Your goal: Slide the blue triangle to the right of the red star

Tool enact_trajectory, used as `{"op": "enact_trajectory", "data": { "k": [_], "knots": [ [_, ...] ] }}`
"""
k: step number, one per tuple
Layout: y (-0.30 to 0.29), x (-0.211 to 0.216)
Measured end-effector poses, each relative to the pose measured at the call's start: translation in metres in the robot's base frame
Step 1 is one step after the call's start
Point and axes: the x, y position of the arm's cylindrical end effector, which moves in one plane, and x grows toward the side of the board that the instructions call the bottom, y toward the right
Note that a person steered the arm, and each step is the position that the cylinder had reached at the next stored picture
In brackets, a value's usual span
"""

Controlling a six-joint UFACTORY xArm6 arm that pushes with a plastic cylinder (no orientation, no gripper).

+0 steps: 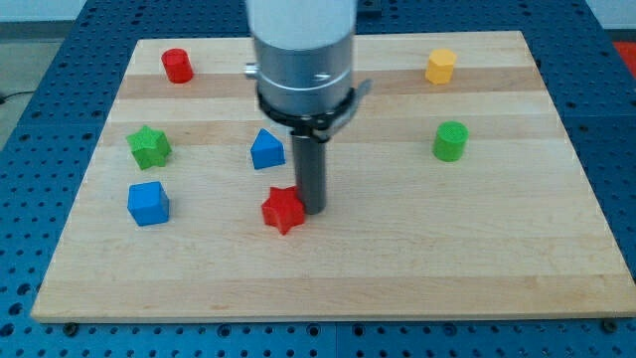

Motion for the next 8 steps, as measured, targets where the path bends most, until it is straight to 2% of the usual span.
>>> {"op": "enact_trajectory", "data": {
  "k": [1,2,4,5,6,7,8],
  "knots": [
    [-0.016,-0.049],
    [-0.054,-0.036],
    [-0.126,-0.084],
    [-0.041,-0.091],
    [0.012,-0.058],
    [0.047,-0.037],
    [0.049,-0.064]
  ]
}}
